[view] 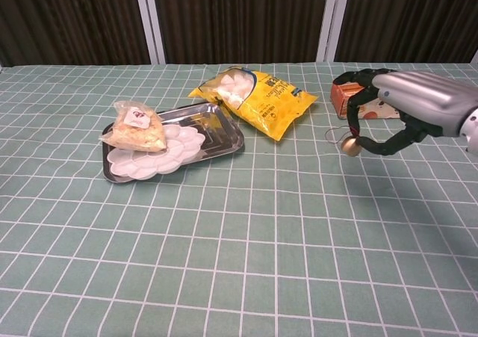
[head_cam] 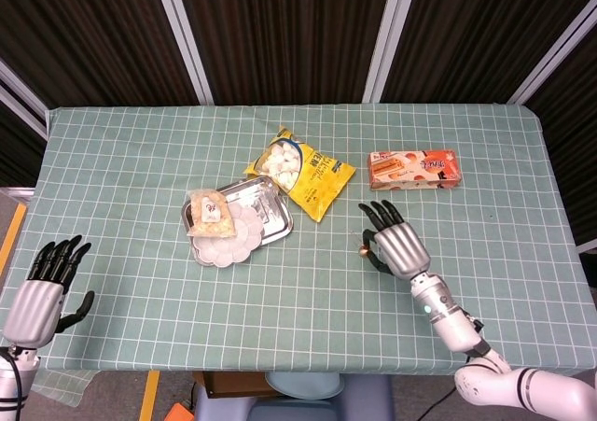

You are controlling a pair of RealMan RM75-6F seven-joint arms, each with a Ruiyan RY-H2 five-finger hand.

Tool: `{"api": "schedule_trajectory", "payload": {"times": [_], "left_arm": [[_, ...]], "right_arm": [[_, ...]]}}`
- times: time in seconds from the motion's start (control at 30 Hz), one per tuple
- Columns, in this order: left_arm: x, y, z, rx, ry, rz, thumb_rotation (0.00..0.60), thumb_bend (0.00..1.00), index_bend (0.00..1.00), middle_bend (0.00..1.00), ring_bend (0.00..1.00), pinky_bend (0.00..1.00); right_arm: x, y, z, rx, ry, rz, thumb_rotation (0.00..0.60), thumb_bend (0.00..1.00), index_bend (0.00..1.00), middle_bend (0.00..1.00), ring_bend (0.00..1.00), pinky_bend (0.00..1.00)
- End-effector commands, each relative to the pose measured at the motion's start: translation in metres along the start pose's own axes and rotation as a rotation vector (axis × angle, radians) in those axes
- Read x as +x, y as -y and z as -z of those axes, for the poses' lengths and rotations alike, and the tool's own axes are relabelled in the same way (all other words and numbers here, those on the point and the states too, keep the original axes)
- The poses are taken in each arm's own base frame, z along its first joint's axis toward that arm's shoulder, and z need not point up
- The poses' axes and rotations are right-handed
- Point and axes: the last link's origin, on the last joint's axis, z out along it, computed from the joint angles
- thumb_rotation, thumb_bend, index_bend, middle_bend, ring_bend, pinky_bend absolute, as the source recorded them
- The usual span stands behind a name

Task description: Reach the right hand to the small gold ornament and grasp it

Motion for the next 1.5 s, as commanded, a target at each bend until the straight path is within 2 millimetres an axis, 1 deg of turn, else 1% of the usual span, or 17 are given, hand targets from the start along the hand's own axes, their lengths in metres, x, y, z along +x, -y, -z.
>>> {"api": "schedule_trajectory", "payload": {"times": [0.03,0.1,0.13,0.2,0.27,0.33,0.4,0.5,0.73,1.03,1.1,1.23,1.3,1.5], "left_arm": [[0.0,0.003,0.001,0.012,0.007,0.004,0.6,0.43,0.01,0.0,0.0,0.04],[0.001,0.006,0.001,0.026,0.007,0.011,0.6,0.43,0.01,0.0,0.0,0.04],[0.002,0.007,0.001,0.031,0.008,0.013,0.6,0.43,0.01,0.0,0.0,0.04],[0.002,0.008,0.001,0.032,0.01,0.014,0.6,0.43,0.01,0.0,0.0,0.04],[0.002,0.006,0.001,0.023,0.007,0.009,0.6,0.43,0.01,0.0,0.0,0.04],[0.003,0.004,0.002,0.016,0.004,0.009,0.6,0.43,0.01,0.0,0.0,0.04],[0.003,0.005,0.002,0.019,0.002,0.007,0.6,0.43,0.01,0.0,0.0,0.04],[0.003,0.006,0.002,0.026,0.003,0.008,0.6,0.43,0.01,0.0,0.0,0.04],[0.002,0.006,0.001,0.018,0.008,0.013,0.6,0.43,0.01,0.0,0.0,0.04],[0.002,0.005,0.002,0.018,0.014,0.012,0.6,0.43,0.01,0.0,0.0,0.04],[0.002,0.005,0.001,0.018,0.016,0.013,0.6,0.43,0.01,0.0,0.0,0.04],[0.002,0.006,0.001,0.025,0.012,0.016,0.6,0.43,0.03,0.0,0.0,0.05],[0.003,0.007,0.001,0.027,0.013,0.018,0.6,0.43,0.04,0.0,0.0,0.05],[0.005,0.007,0.002,0.023,0.004,0.022,0.6,0.43,0.04,0.0,0.0,0.05]], "right_arm": [[-0.003,-0.018,0.02,-0.03,-0.006,0.07,0.6,0.58,0.76,0.17,0.0,0.0],[-0.005,-0.024,0.029,-0.061,-0.022,0.062,0.6,0.58,0.75,0.17,0.0,0.0],[-0.005,-0.02,0.028,-0.059,-0.026,0.037,0.6,0.58,0.75,0.17,0.0,0.0],[-0.006,-0.006,0.019,-0.029,-0.027,-0.019,0.6,0.58,0.75,0.17,0.0,0.0],[-0.007,0.009,0.009,0.011,-0.032,-0.035,0.6,0.58,0.75,0.17,0.0,0.0],[-0.011,0.018,0.003,0.027,-0.024,-0.039,0.6,0.58,0.75,0.17,0.0,0.0],[-0.017,0.021,0.001,0.032,-0.008,-0.035,0.6,0.58,0.75,0.17,0.0,0.0],[-0.023,0.018,0.003,0.021,0.012,-0.02,0.6,0.58,0.75,0.17,0.0,0.0],[-0.033,0.008,0.007,-0.012,0.039,-0.015,0.6,0.58,0.75,0.17,0.0,0.0],[-0.047,0.003,0.013,-0.02,0.083,0.013,0.6,0.58,0.73,0.17,0.0,0.0],[-0.049,0.002,0.014,-0.02,0.091,0.023,0.6,0.58,0.7,0.17,0.0,0.0],[-0.051,0.001,0.015,-0.023,0.108,0.032,0.6,0.58,0.61,0.17,0.0,0.0],[-0.051,0.002,0.016,-0.021,0.112,0.034,0.6,0.58,0.58,0.17,0.0,0.0],[-0.044,0.0,0.021,-0.023,0.09,0.029,0.6,0.58,0.53,0.16,0.0,0.0]]}}
